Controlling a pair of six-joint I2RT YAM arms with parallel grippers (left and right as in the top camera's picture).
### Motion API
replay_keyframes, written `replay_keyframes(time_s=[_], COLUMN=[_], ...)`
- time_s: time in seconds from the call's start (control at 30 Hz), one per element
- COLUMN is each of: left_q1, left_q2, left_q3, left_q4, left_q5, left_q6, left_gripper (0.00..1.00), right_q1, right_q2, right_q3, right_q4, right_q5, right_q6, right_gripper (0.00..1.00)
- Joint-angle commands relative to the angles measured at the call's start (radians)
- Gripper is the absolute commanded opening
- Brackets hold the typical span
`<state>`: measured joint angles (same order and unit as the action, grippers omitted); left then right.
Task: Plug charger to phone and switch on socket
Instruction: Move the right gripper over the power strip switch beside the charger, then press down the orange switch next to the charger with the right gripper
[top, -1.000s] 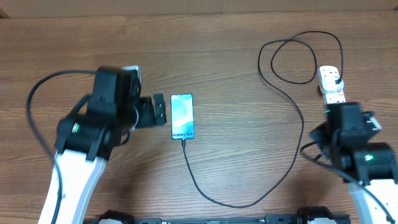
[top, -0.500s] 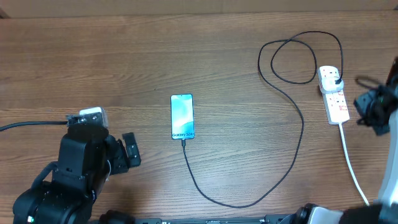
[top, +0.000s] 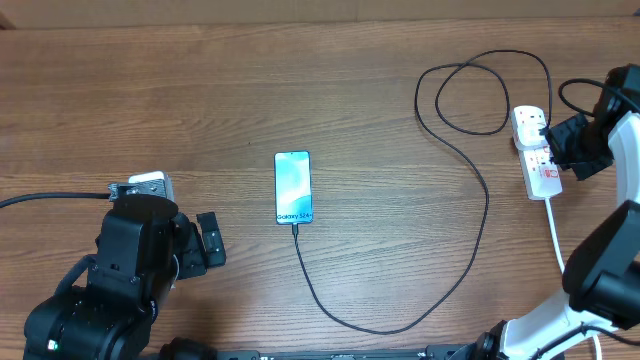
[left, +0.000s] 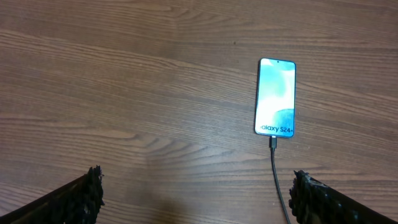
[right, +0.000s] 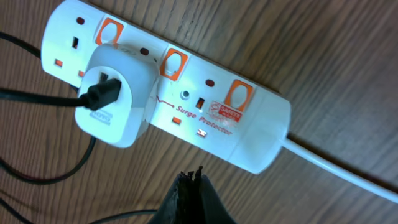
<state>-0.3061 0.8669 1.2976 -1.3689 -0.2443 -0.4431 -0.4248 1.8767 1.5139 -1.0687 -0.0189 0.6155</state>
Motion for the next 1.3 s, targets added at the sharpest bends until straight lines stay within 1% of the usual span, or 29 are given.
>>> replay_keyframes(time_s=[0.0, 0.27, 0.53, 0.97, 1.27], left_q1=[-0.001, 0.003, 0.074, 0.085, 0.085], left_q2=[-0.002, -0.043, -0.136, -0.303, -0.348], left_q3=[-0.001, -0.001, -0.001, -0.001, -0.001], left_q4=[0.0, 0.0, 0.0, -0.002, -0.023], left_q5=[-0.021, -0.021, -0.02, -0.021, -0.021], left_q6=[-0.014, -0.014, -0.014, -0.014, -0.014], left_gripper=[1.0, 1.0, 1.0, 1.0, 1.0], right_q1=[-0.004, -0.029, -0.081, -0.079, -0.076], right_q2=[0.023, 0.087, 0.097, 0.13, 0.134], right_q3=[0.03, 0.03, 0.031, 0.031, 0.031], right_q4=[0.033, 0.098, 0.119, 0.173, 0.205], right_q5=[-0.015, -0.002, -0.022, -0.074, -0.114], right_q6=[-0.016, -0.016, -0.04, -0.048, -0.048], right_gripper=[0.04, 0.04, 0.04, 0.04, 0.04])
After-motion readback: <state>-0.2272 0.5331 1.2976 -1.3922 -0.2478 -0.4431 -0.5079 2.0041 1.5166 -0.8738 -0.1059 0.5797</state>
